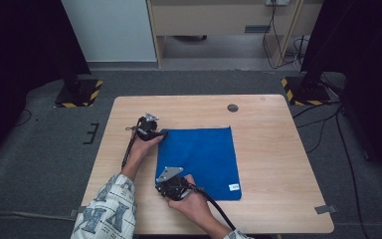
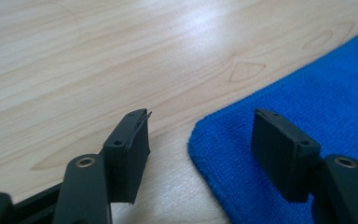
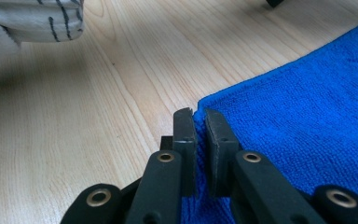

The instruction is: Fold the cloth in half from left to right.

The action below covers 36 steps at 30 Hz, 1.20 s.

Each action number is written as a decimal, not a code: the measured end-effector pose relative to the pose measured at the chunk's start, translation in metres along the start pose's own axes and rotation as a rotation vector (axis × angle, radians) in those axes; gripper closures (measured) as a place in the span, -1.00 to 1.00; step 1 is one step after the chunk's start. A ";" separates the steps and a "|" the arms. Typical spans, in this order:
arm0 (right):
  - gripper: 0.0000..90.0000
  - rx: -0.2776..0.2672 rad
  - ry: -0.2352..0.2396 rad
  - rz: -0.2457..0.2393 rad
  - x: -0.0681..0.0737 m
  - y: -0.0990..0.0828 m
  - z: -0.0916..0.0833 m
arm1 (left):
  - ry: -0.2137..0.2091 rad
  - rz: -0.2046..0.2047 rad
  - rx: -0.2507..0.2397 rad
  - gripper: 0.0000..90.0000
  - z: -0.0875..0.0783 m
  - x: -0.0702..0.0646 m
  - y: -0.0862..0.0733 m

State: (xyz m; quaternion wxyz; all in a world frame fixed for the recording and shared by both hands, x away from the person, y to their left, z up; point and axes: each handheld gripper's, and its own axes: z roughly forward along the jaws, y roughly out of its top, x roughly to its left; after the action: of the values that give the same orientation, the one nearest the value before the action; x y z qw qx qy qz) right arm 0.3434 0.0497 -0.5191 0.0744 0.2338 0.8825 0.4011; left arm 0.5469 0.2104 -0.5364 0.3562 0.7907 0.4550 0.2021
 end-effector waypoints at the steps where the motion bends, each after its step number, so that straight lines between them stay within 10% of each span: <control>1: 0.88 0.001 0.001 0.002 0.000 0.000 0.000 | 0.001 -0.003 0.000 -0.18 0.000 0.000 0.000; 14: 0.90 -0.002 0.008 0.005 0.001 -0.003 0.000 | -0.089 0.010 0.027 0.90 -0.004 -0.013 0.004; 36: 0.93 -0.071 -0.047 0.001 0.011 0.010 -0.029 | -0.118 -0.009 -0.029 0.95 -0.045 -0.021 0.026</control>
State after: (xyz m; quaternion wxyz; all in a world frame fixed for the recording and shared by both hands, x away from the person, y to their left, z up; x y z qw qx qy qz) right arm 0.3278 0.0412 -0.4921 0.1031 0.2411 0.8655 0.4268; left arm 0.5222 0.2012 -0.4870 0.3947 0.7940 0.4337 0.1603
